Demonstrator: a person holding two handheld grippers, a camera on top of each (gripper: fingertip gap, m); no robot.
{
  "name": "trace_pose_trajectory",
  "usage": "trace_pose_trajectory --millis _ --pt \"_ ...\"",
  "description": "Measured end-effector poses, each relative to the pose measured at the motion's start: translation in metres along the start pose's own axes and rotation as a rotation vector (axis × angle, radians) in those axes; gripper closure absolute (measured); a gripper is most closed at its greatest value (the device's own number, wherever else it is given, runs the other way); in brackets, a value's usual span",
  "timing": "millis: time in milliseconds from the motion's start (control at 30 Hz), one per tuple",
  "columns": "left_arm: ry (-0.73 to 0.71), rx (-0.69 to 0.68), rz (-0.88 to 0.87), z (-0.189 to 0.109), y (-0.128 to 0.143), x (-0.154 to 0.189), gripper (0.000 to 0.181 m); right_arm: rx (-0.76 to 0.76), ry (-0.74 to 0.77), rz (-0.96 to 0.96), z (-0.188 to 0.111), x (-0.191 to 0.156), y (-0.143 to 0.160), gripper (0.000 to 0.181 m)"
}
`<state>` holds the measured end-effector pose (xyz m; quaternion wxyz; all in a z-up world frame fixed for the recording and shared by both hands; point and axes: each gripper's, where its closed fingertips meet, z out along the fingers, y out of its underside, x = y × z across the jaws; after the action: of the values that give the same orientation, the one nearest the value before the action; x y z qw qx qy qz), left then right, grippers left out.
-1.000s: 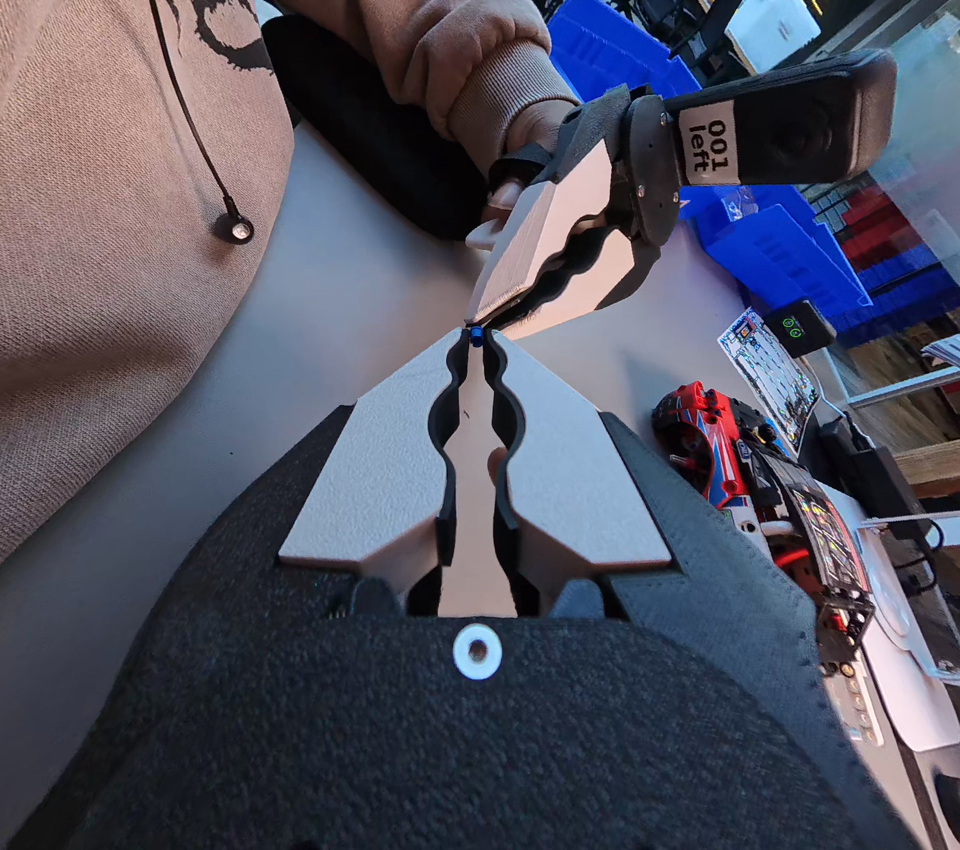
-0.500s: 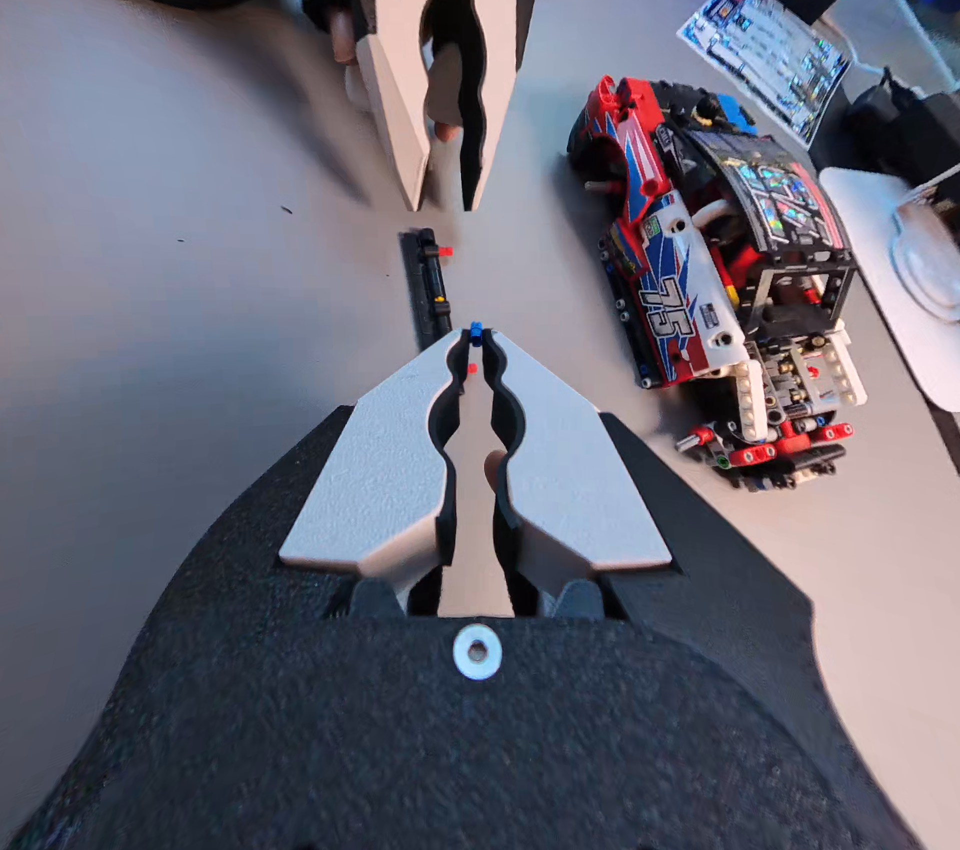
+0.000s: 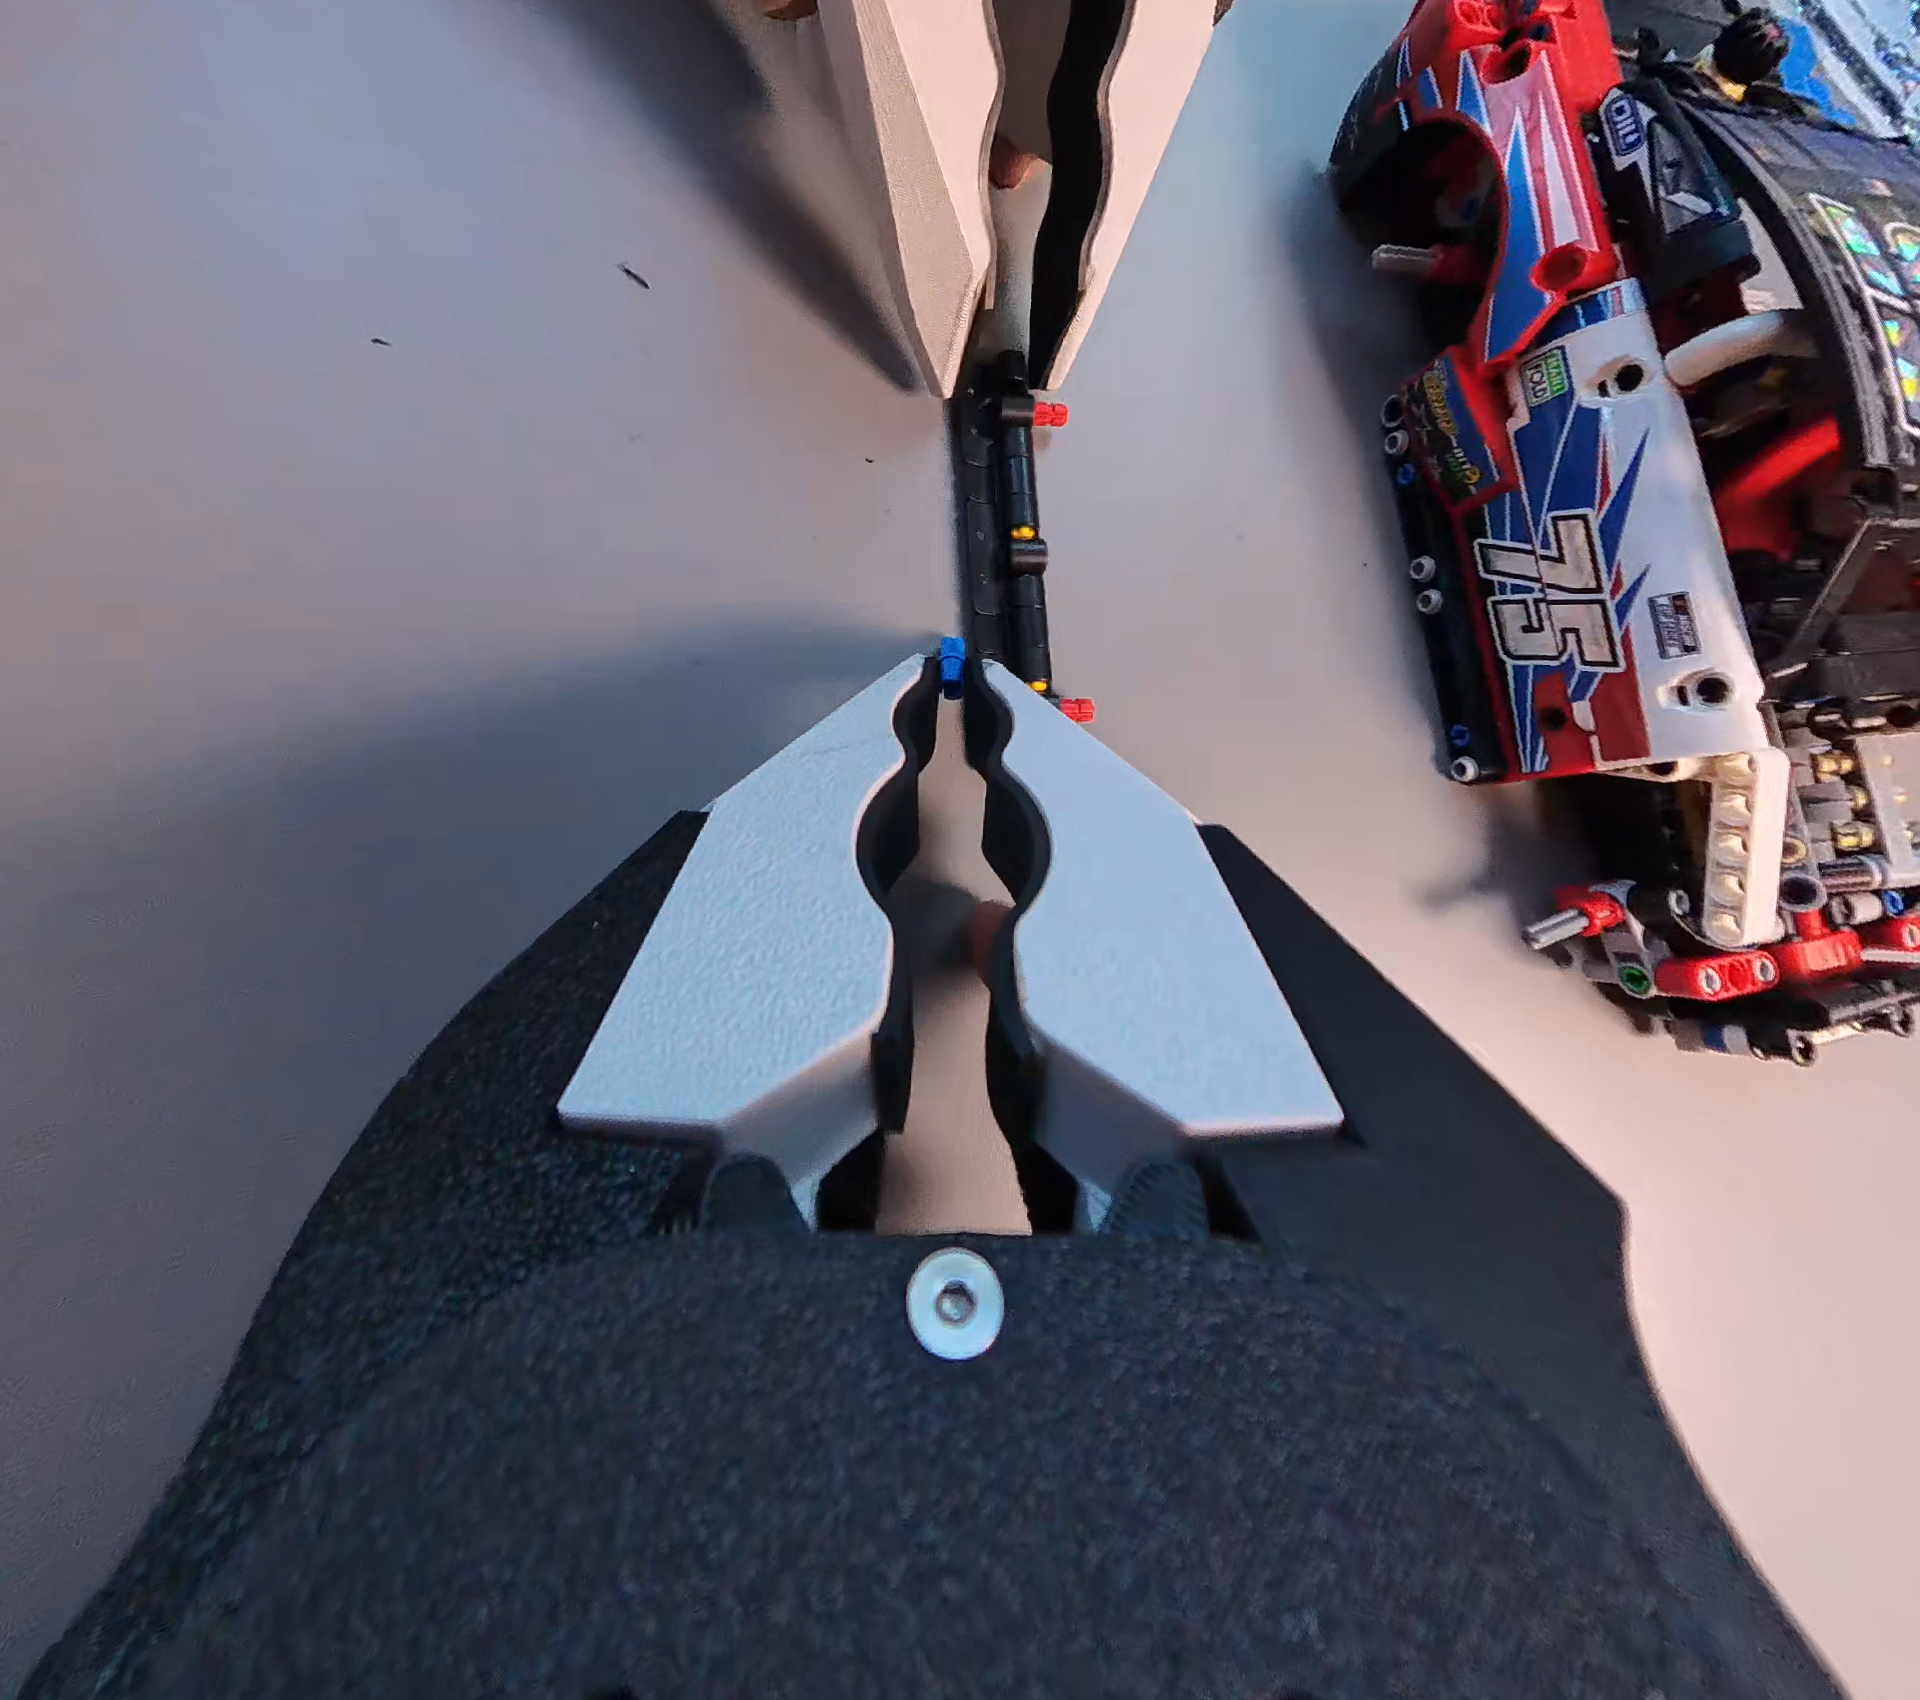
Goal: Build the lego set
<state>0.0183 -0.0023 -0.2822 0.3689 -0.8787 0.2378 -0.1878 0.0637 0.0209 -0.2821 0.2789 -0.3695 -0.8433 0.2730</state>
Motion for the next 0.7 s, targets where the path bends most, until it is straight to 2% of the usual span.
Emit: trace_pose_trajectory --millis 167,333,500,700 --pt "0.002 0.006 0.000 0.004 -0.003 0.002 0.175 -0.030 -0.027 0.036 0.002 0.000 -0.001 0.178" --pt "-0.019 0.011 0.034 0.004 -0.003 0.002 0.175 0.054 -0.042 0.105 -0.005 0.000 -0.016 0.178" --pt "-0.040 0.018 0.090 0.004 -0.003 0.003 0.176 -0.075 0.015 0.062 0.002 0.006 0.003 0.178" --pt "-0.017 0.050 0.096 0.003 -0.004 0.008 0.177 -0.131 0.003 0.104 0.005 0.006 0.002 0.179"
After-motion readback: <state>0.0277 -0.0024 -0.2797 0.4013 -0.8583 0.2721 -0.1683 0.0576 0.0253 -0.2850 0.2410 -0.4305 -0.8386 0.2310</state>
